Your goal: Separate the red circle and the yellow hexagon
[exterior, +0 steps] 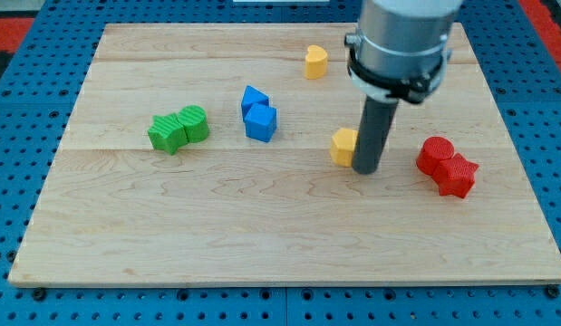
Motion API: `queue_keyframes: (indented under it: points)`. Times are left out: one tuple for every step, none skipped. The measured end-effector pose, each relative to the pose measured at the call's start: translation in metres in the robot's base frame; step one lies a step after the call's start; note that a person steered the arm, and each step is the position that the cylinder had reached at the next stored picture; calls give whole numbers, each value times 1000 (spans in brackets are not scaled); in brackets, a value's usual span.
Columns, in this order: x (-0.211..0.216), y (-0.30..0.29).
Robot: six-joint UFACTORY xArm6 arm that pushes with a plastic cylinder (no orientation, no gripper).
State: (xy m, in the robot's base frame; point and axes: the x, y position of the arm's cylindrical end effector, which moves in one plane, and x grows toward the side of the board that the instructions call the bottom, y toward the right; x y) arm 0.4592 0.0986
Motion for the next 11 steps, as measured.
queue_keyframes:
  points:
    - [-30, -3]
    - [-21, -18]
    - [-42, -42]
    - [-94, -47]
    - [-95, -51]
    - [-56, -53]
    - [-77, -90]
    - [-104, -80]
    - [-120, -66]
    - [-141, -65]
    - [-123, -48]
